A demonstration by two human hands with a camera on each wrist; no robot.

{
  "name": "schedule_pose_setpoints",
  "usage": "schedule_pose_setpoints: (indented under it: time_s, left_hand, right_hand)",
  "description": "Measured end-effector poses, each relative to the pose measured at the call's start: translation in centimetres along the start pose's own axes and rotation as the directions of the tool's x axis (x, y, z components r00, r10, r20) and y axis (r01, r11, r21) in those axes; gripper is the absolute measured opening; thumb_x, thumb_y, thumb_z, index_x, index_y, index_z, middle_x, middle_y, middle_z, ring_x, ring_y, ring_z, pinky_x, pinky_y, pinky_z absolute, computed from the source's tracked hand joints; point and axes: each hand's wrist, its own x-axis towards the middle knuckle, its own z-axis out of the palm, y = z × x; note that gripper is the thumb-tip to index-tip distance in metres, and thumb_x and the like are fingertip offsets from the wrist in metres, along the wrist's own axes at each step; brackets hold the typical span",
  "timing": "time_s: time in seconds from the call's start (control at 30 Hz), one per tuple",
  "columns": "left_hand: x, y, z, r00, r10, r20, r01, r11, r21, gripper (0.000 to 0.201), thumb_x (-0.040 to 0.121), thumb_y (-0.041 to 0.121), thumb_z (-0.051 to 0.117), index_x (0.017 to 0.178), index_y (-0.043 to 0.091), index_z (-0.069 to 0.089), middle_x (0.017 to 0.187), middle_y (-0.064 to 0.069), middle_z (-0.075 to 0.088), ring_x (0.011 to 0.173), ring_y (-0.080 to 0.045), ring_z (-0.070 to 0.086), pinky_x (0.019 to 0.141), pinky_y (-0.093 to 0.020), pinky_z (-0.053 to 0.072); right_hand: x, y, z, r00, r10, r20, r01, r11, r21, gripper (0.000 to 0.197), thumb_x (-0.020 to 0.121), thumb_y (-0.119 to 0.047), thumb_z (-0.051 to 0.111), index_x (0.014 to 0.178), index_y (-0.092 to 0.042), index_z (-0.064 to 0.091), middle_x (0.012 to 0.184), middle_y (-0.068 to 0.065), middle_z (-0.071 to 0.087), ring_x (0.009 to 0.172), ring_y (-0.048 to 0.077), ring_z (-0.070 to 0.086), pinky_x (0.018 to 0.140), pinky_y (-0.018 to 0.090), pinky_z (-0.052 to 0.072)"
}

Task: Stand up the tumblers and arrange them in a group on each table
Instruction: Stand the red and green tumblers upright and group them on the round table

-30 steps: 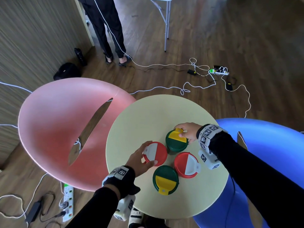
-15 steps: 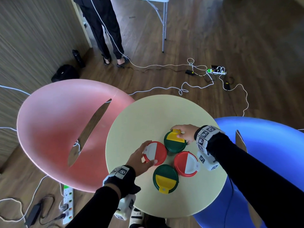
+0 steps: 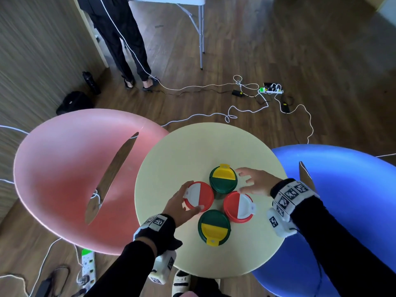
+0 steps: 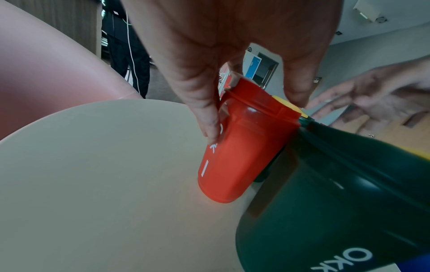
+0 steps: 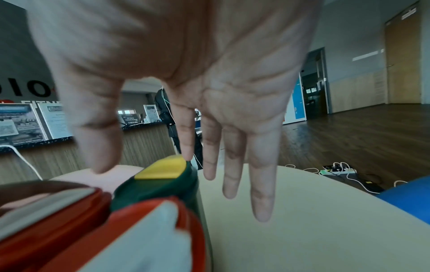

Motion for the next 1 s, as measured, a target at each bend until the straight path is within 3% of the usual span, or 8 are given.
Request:
schedule_pose_setpoints:
  time_s: [0.13, 0.23, 0.43, 0.57, 0.67, 0.83, 0.93, 1.0]
  left_hand:
    - [0.2, 0.0, 0.0, 1.000, 0.012, 0.008, -0.012, 1.000, 0.020, 0.094, 0.046, 0.056, 0.079, 0.127, 0.046, 0.031, 0.120, 0.011, 0.045, 0.113, -0.022, 0.051, 0.091, -0.041, 0.052]
    - [0.2, 0.1, 0.0, 1.000, 0.009, -0.010, -0.009, 1.000, 0.006, 0.097, 0.045, 0.054, 0.078, 0.130, 0.039, 0.033, 0.122, 0.006, 0.048, 0.111, -0.023, 0.054, 0.087, -0.036, 0.054]
    - [0.2, 0.5, 0.2, 0.997, 0.051, -0.054, -0.050, 0.998, 0.029, 0.091, 0.046, 0.060, 0.073, 0.126, 0.034, 0.038, 0.113, 0.004, 0.053, 0.106, -0.025, 0.056, 0.085, -0.043, 0.054]
    - [0.6, 0.8, 0.3, 0.995, 0.057, -0.080, -0.050, 0.995, 0.083, 0.100, 0.045, 0.063, 0.068, 0.131, 0.025, 0.038, 0.112, 0.001, 0.054, 0.106, -0.027, 0.056, 0.086, -0.042, 0.053]
    - [0.7, 1.0, 0.4, 0.995, 0.066, -0.076, -0.057, 0.993, 0.104, 0.100, 0.044, 0.063, 0.066, 0.131, 0.023, 0.038, 0.112, 0.001, 0.055, 0.104, -0.026, 0.056, 0.082, -0.036, 0.053]
    - [0.9, 0.4, 0.4, 0.995, 0.060, -0.077, -0.052, 0.993, 0.106, 0.101, 0.046, 0.064, 0.068, 0.132, 0.025, 0.036, 0.121, -0.006, 0.056, 0.108, -0.028, 0.056, 0.084, -0.041, 0.054]
    - [0.9, 0.3, 0.4, 0.998, 0.035, -0.056, -0.031, 0.997, 0.067, 0.102, 0.046, 0.062, 0.070, 0.134, 0.026, 0.033, 0.126, -0.007, 0.052, 0.112, -0.027, 0.053, 0.077, -0.025, 0.054]
    - [0.8, 0.2, 0.4, 0.998, 0.031, -0.046, -0.029, 0.999, 0.040, 0.103, 0.046, 0.061, 0.071, 0.136, 0.026, 0.033, 0.128, -0.008, 0.049, 0.114, -0.026, 0.051, 0.071, -0.013, 0.048]
  right_hand:
    - [-3.0, 1.9, 3.5, 1.000, 0.007, 0.028, -0.006, 0.999, -0.048, 0.097, 0.065, -0.027, 0.082, 0.143, -0.024, 0.024, 0.137, -0.002, 0.038, 0.129, 0.018, 0.039, 0.100, 0.027, 0.036]
    - [-3.8, 3.3, 6.3, 1.000, -0.007, 0.010, 0.006, 0.999, 0.034, 0.119, 0.061, -0.029, 0.085, 0.148, -0.026, 0.004, 0.137, -0.004, 0.030, 0.128, 0.016, 0.036, 0.100, 0.024, 0.032]
    - [-3.0, 4.0, 8.7, 0.969, -0.018, -0.245, 0.047, 0.992, 0.114, 0.102, 0.064, -0.020, 0.081, 0.145, -0.021, 0.019, 0.136, 0.007, 0.040, 0.118, 0.021, 0.043, 0.096, 0.027, 0.037]
    - [-2.8, 4.2, 8.5, 0.965, -0.012, -0.262, 0.047, 0.991, 0.129, 0.099, 0.063, -0.019, 0.081, 0.144, -0.019, 0.023, 0.137, 0.007, 0.040, 0.121, 0.023, 0.042, 0.099, 0.031, 0.038]
    - [-2.7, 4.4, 8.0, 0.961, 0.003, -0.276, 0.036, 0.990, 0.137, 0.098, 0.063, -0.018, 0.081, 0.143, -0.020, 0.024, 0.137, 0.007, 0.040, 0.123, 0.024, 0.042, 0.100, 0.032, 0.037]
    - [-2.8, 4.6, 7.6, 0.959, 0.024, -0.281, 0.027, 0.984, 0.178, 0.099, 0.065, -0.013, 0.080, 0.144, -0.021, 0.022, 0.140, 0.005, 0.038, 0.118, 0.019, 0.040, 0.098, 0.028, 0.036]
    - [-3.0, 4.6, 8.0, 0.960, 0.011, -0.281, 0.040, 0.983, 0.177, 0.103, 0.066, -0.012, 0.080, 0.146, -0.022, 0.017, 0.144, 0.005, 0.032, 0.128, 0.022, 0.037, 0.101, 0.026, 0.034]
    - [-3.3, 4.6, 8.5, 0.949, -0.006, -0.316, 0.057, 0.987, 0.153, 0.108, 0.065, -0.017, 0.081, 0.147, -0.025, 0.011, 0.152, 0.003, 0.018, 0.140, 0.021, 0.023, 0.108, 0.029, 0.029]
